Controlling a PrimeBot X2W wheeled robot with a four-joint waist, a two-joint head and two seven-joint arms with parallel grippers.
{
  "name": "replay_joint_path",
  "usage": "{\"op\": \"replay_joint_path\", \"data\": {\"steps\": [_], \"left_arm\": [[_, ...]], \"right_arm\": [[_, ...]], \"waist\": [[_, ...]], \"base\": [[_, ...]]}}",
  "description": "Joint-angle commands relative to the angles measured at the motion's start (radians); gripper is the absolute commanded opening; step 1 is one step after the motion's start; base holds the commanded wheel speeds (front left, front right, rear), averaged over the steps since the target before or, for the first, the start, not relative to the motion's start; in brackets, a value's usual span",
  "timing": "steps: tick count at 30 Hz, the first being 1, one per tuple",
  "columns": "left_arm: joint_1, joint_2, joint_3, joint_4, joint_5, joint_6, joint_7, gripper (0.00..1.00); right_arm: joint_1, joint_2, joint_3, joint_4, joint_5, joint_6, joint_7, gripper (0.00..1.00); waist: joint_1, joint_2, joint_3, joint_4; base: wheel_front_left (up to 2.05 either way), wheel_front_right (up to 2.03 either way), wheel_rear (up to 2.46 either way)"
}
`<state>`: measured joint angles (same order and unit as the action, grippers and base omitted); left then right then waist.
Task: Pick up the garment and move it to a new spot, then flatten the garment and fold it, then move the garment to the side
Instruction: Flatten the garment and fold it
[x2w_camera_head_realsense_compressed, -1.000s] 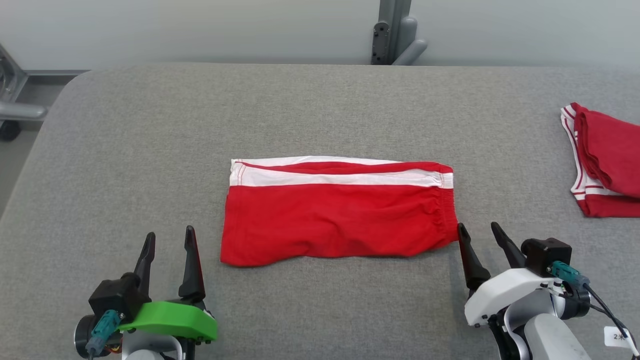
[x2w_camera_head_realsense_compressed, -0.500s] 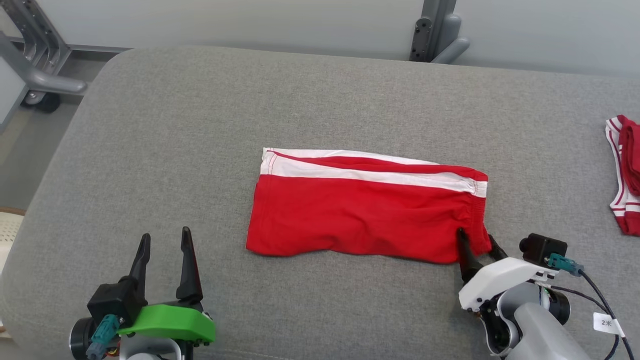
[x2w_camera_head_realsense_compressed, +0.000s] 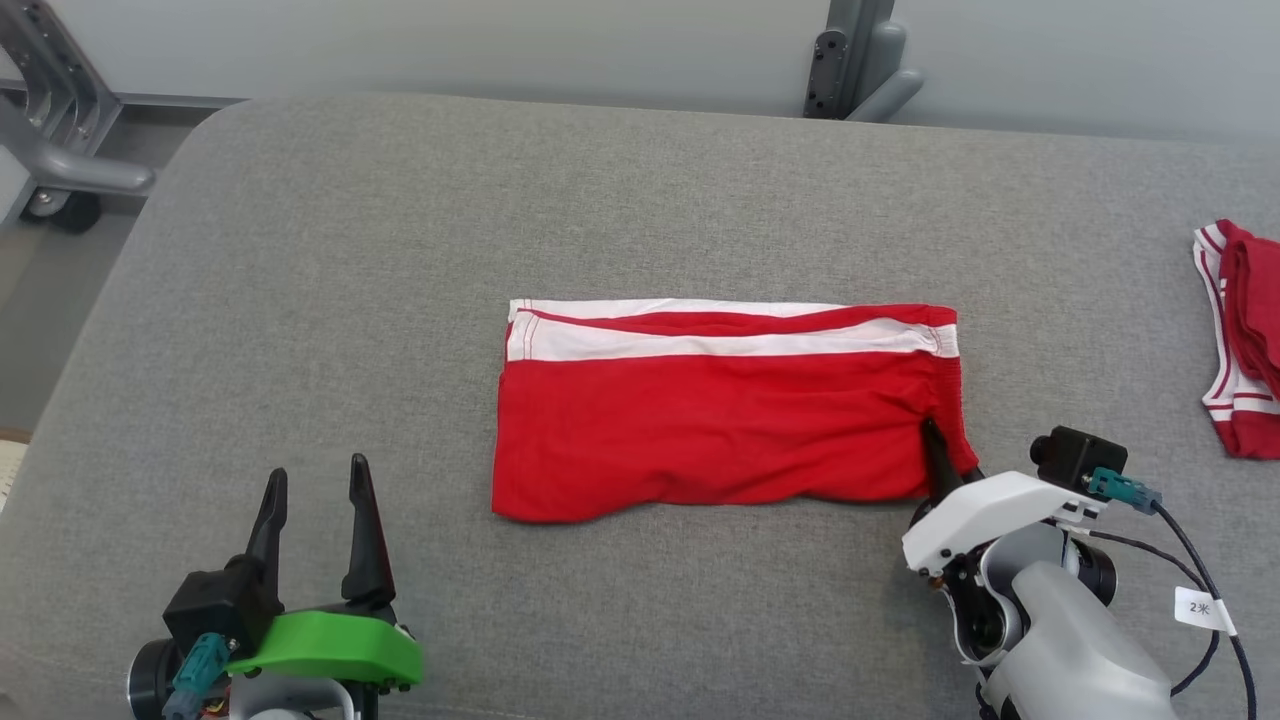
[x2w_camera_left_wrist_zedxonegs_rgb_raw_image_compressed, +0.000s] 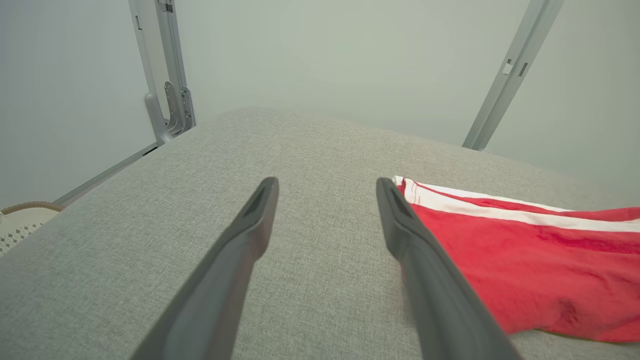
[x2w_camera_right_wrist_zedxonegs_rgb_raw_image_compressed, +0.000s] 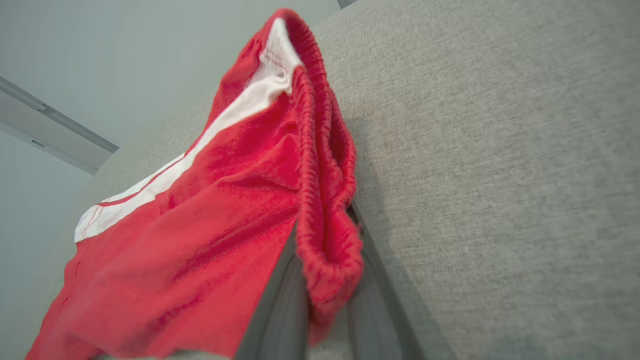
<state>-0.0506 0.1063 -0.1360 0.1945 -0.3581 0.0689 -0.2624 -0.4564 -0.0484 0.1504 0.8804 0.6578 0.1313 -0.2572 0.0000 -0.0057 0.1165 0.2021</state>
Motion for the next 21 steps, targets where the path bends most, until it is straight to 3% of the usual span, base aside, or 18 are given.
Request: {"op": "replay_joint_path", "data": {"steps": [1, 14, 21], "left_arm": [[0.019, -0.004, 0.003, 0.0, 0.012, -0.008, -0.002, 1.0], [0.026, -0.018, -0.011, 0.01, 0.024, -0.024, -0.002, 1.0], [0.022, -0.022, -0.017, 0.021, 0.024, -0.03, -0.002, 1.0]], "right_arm": [[-0.006, -0.007, -0.007, -0.008, -0.004, -0.001, -0.009, 0.0], [0.087, -0.13, -0.095, -0.115, 0.025, -0.001, 0.05, 0.0], [0.122, -0.103, -0.104, -0.209, 0.048, -0.001, 0.14, 0.0]], "waist": [[0.0, 0.0057, -0.004, -0.015], [0.0, 0.0057, -0.021, -0.101], [0.0, 0.0057, -0.027, -0.121]], "base": [[0.0, 0.0, 0.0], [0.0, 0.0, 0.0], [0.0, 0.0, 0.0]]}}
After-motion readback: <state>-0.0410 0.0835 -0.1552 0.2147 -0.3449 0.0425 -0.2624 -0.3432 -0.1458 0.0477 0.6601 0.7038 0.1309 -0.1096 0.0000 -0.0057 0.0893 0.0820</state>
